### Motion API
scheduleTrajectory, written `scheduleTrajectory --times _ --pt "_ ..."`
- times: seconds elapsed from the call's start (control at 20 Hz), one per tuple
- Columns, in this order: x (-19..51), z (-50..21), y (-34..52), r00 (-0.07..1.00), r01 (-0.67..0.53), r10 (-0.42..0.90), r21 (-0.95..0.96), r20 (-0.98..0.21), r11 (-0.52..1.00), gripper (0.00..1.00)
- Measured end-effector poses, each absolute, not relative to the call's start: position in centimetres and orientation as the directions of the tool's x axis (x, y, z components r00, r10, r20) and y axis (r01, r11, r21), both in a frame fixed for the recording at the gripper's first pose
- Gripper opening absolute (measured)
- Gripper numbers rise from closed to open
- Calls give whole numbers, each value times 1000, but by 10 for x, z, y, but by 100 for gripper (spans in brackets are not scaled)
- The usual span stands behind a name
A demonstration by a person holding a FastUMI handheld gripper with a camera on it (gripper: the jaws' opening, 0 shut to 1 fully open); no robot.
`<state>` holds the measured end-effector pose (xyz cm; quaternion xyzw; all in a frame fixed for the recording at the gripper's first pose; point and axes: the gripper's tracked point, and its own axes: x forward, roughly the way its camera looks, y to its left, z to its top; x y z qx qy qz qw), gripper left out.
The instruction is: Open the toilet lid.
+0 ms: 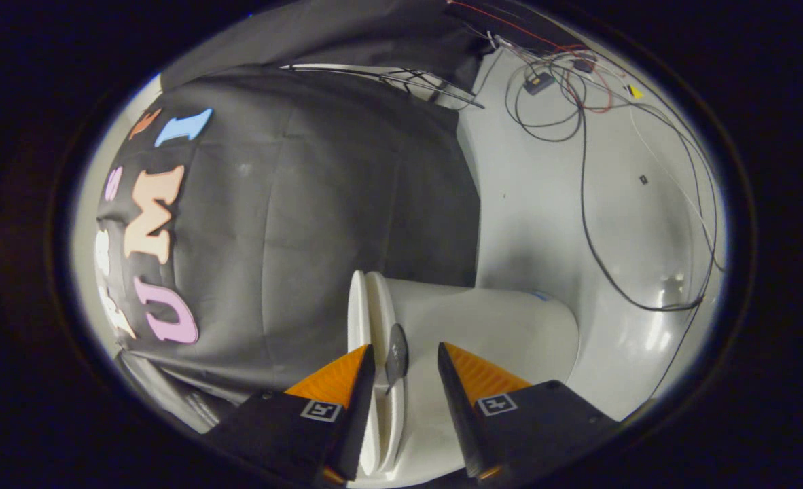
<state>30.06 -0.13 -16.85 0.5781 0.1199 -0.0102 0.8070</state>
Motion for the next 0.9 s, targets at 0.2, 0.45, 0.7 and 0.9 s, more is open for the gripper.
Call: scheduleTrajectory --times 0.2,0.45,0.7,0.9 --pt "318 -155 11 981 74 155 958 -120 276 33" --pt "320 -158 21 974 72 187 955 -130 287 3" --pt "314 -120 40 980 8 180 917 -87 399 3" --pt "304 -79 64 985 -27 160 861 -64 509 3"
